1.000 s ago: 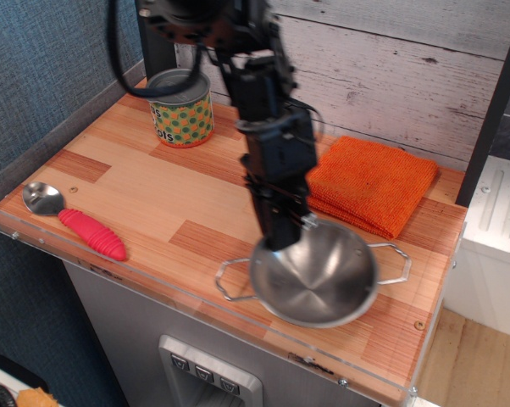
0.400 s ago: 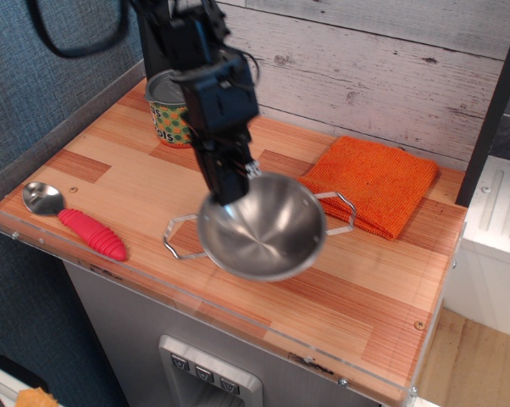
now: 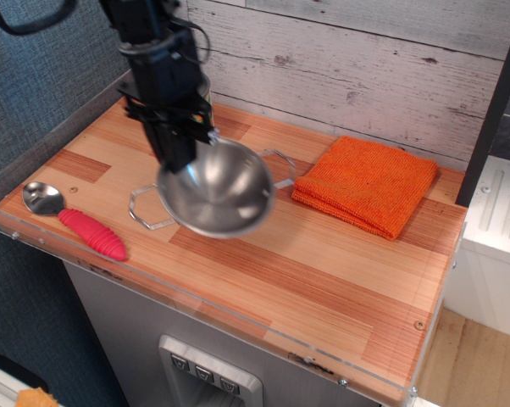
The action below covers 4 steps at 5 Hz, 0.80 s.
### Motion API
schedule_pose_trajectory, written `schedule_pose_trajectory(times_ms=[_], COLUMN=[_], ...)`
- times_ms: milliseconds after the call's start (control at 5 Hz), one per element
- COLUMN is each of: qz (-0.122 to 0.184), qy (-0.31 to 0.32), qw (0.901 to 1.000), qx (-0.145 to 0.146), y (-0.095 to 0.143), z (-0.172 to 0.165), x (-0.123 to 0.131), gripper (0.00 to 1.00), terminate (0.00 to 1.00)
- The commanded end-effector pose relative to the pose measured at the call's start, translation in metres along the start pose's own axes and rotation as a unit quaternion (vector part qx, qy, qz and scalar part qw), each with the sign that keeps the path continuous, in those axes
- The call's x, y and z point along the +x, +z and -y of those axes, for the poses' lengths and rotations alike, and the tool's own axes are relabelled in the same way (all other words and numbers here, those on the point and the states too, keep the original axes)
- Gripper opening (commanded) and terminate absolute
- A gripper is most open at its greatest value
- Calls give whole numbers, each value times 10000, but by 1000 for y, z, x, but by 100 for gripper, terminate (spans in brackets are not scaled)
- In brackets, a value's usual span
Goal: Moved pot to left side above red spoon
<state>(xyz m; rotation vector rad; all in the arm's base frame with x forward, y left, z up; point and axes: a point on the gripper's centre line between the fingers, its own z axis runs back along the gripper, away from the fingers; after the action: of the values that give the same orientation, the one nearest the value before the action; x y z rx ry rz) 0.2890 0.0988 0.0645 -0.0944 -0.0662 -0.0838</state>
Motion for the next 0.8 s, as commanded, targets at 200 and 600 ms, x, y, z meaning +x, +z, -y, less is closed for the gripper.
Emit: schedule_pose_trajectory(times_ms=[200, 600], qz=[38, -118], qy=[942, 1255], qw=[9951, 9905], qx=[296, 542], y=[6, -8], z=[-56, -78], x=[-10, -26], gripper=[0, 0], terminate=[0, 0])
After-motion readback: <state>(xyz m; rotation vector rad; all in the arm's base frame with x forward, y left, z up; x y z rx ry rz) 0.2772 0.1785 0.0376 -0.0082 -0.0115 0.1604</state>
